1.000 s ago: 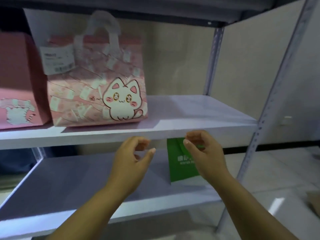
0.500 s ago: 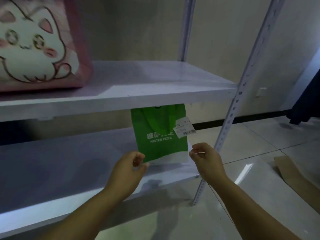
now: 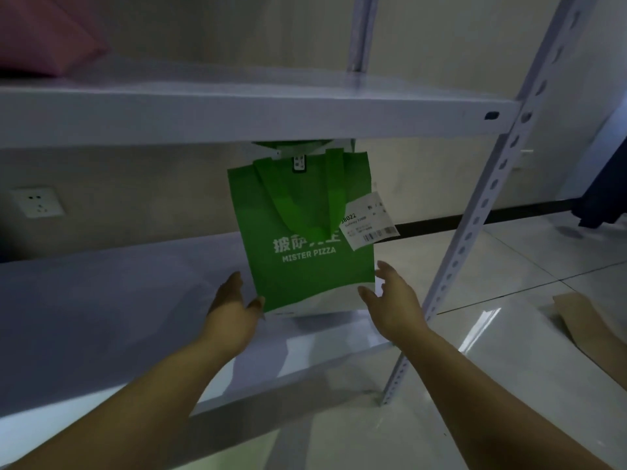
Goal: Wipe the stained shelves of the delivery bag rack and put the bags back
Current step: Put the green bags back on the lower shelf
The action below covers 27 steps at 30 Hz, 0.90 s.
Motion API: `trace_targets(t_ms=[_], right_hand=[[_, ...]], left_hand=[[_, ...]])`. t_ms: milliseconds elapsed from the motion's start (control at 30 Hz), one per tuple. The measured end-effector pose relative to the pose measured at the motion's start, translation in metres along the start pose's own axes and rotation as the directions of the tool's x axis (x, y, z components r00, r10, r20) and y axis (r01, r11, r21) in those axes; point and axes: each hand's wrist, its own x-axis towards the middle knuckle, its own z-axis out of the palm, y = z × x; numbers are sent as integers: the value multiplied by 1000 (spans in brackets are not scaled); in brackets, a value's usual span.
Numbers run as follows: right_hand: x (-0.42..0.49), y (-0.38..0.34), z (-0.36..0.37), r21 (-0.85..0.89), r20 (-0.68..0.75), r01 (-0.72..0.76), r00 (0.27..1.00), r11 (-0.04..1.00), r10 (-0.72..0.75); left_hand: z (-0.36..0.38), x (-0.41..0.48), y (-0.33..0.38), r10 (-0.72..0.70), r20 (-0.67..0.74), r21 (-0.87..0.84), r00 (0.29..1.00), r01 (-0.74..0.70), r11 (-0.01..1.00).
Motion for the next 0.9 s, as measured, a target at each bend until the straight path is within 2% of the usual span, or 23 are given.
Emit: trace_targets(t_ms=[133,267,433,733,900], right_hand=[[0,2,3,45,7,12,1000,999,-13],[-4,3,2,50,-66,-9,998,999,12],[-27,5,-4,82,-108,-3,994,997,12],[-87,22,-23,110,-84,-40,995,993,49],[-135,27,-43,165,-81,-121,987,979,136]], left_hand=[[1,5,-2,61,67,-5,996,-61,998],[3,-1,2,152,35,-7,988,-152,988],[0,-18,0,130,-42,-98,991,-133,986],[-5,-79,-10,38,16,-282,999,-32,959],[-6,-129,-5,64,-6,-177,998,-64,982]])
